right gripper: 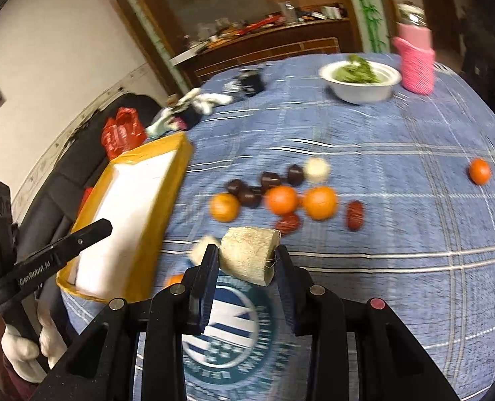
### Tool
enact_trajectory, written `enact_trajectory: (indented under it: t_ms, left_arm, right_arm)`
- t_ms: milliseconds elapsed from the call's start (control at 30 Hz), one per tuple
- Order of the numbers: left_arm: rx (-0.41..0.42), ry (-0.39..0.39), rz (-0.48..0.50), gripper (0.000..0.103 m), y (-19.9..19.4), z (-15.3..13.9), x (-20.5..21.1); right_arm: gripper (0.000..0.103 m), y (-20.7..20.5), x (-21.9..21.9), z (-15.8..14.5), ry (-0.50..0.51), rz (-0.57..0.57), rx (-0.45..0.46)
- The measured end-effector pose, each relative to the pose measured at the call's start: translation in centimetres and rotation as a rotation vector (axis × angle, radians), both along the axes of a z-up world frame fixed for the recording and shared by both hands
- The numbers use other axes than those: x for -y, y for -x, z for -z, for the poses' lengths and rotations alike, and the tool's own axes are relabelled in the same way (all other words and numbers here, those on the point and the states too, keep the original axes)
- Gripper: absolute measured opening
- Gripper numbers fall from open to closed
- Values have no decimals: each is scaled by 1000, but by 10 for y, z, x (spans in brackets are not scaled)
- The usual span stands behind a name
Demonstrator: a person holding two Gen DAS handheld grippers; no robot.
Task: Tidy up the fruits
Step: 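Carry both white yam chunks over the yellow-rimmed tray and open both tools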
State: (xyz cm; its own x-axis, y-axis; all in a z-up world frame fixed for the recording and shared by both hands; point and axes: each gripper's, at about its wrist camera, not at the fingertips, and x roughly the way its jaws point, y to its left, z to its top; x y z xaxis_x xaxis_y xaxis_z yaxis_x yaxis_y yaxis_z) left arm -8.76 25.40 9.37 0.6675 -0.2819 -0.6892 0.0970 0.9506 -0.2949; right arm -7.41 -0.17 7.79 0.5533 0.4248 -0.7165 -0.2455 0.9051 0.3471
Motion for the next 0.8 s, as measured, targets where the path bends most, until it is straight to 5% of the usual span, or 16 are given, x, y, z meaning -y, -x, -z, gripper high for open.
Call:
enact_trajectory:
  t_ms: [367, 567, 800]
  left_arm:
    - [-68, -8, 38, 4, 9, 22, -4]
    - [-66, -99, 175, 46, 2, 21, 60]
    - [-130, -317, 223, 49, -40, 51, 127]
  right_arm:
    - [37, 7, 1, -2, -38, 56, -1]
    - [37, 16, 17, 9, -77, 68, -17]
    - [37, 19, 38, 14, -125, 77, -22]
